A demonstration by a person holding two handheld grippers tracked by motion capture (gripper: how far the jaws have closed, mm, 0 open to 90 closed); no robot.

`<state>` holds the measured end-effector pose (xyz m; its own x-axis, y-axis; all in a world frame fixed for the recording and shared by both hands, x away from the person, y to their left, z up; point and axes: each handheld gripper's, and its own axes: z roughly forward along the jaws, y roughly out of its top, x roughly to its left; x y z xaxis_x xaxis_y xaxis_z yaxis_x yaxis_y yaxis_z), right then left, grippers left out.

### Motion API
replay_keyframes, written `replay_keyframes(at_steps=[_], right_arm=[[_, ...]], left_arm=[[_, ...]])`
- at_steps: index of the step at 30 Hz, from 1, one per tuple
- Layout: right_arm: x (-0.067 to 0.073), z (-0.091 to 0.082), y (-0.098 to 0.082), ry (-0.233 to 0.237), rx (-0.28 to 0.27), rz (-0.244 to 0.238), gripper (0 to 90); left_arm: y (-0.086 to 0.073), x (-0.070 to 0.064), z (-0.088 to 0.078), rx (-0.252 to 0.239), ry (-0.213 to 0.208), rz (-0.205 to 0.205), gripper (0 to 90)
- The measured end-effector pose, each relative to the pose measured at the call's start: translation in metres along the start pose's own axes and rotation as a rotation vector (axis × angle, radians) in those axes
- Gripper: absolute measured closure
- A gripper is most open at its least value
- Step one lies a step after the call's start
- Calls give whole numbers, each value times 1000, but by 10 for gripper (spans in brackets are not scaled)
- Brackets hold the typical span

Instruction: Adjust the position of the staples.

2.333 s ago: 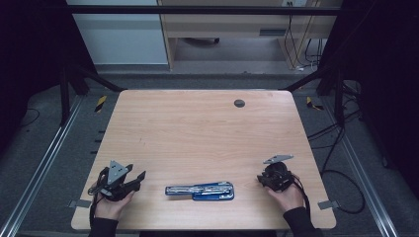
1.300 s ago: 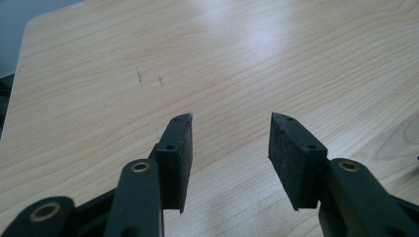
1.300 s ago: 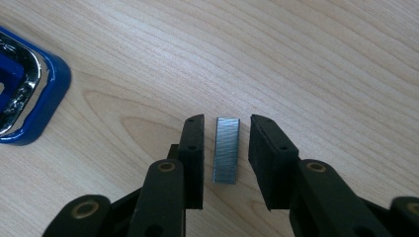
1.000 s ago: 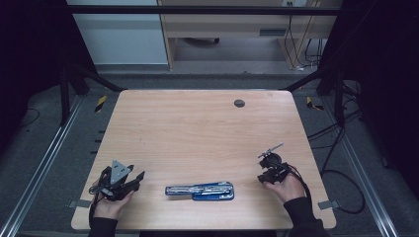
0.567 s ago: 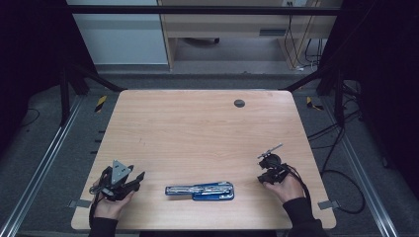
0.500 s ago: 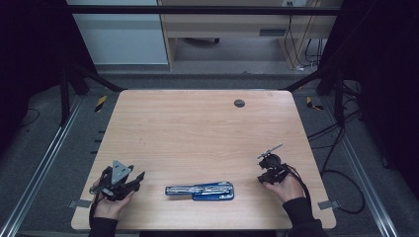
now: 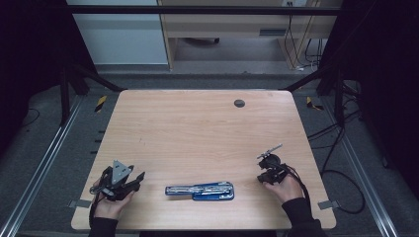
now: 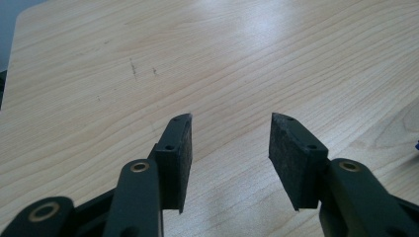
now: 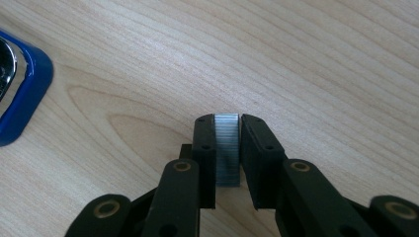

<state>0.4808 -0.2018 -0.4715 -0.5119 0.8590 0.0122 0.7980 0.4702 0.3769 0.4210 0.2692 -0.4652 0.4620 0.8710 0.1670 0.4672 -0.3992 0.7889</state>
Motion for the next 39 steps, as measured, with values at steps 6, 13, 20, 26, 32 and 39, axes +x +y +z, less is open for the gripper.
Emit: replay_keyframes(at_steps=[6,13,20,26,32,39], right_arm=[[1,0,0,2,3,2,780],[-1,-7,1,14,-30,-21,780],[1,-18,2,39,-90,-78,781],[4,-26,5,61,-158,-126,781],[7,-36,6,89,-240,-200,782],[11,-53,12,168,-302,-301,781]], left_arm=[[0,0,0,1,2,0,519],[0,0,0,4,1,0,520],[0,0,0,5,-2,-2,520],[0,0,0,6,-4,-2,519],[0,0,0,4,-7,0,519],[0,0,1,5,-11,5,519]])
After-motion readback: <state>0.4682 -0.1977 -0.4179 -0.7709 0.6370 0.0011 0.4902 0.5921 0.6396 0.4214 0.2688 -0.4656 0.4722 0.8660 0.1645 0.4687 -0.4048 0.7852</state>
